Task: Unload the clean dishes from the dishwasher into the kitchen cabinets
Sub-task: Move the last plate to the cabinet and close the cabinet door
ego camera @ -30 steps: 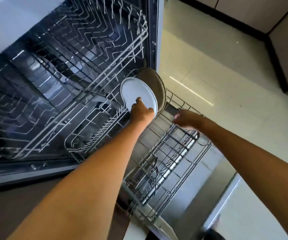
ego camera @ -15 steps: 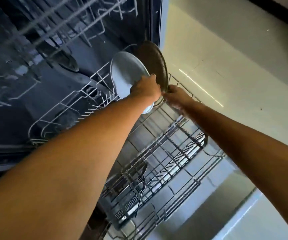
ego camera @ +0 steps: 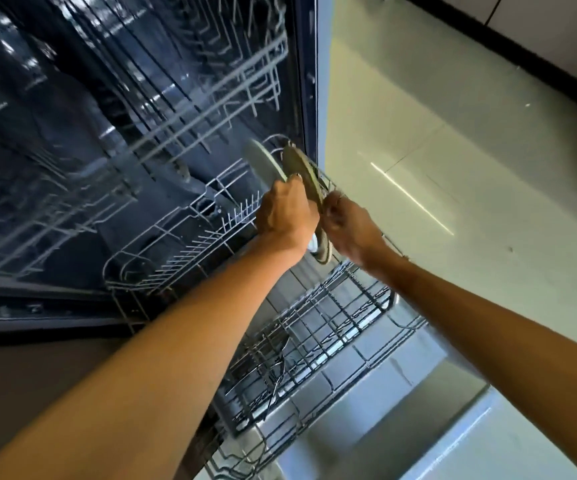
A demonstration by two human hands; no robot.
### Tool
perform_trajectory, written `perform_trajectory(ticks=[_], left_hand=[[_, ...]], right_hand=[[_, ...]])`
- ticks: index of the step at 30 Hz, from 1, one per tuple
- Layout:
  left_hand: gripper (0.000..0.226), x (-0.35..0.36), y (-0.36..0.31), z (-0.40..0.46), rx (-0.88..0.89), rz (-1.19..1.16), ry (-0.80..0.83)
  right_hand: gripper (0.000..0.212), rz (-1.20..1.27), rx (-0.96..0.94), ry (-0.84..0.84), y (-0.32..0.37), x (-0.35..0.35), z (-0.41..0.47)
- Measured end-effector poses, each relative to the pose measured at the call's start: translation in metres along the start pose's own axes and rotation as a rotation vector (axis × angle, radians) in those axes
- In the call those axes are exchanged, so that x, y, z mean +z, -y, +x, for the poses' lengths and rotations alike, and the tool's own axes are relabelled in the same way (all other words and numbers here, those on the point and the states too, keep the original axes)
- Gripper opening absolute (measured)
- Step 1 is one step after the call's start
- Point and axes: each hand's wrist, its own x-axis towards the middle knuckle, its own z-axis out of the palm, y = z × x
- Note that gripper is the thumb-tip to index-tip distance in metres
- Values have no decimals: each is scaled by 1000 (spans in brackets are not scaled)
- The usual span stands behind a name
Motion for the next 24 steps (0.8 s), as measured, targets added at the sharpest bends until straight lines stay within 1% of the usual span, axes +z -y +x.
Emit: perform_trajectory(ticks=[3,6,9,12,15,16,18,20,22,24], left_hand=[[18,-22,-16,-20,2,-92,-4],[21,-31,-25,-50,-54,-292,-36],[36,-37,-33,-82,-190,-471,-85],[25,-41,-39,-118,-350,-660,-139],[13,-44,-36,-153,-542,-759,-153],[16,-45,-33,-165,-589,-780,-154],[31,-44,-23,-192,-648,-811,-164],[40,-36,-6,-219,-691,-793,-139],[47,-30,15,-245,-742,-788,-52],[54,-29,33,-271,-749,-815,18]], right_hand=[[6,-36,-60,20,16,-18,-23],[10,-86,-99,19,27,-39,-49],[15,-99,-189,79,34,-53,-77],[24,-145,-213,143,48,-58,-112],[20,-166,-231,171,53,-52,-147],[18,-163,-231,193,54,-49,-160],[16,-121,-251,295,53,-40,-190],[24,-114,-224,438,47,-26,-213],[29,-161,-148,553,45,-12,-230],[27,-171,-77,584,43,-2,-245]])
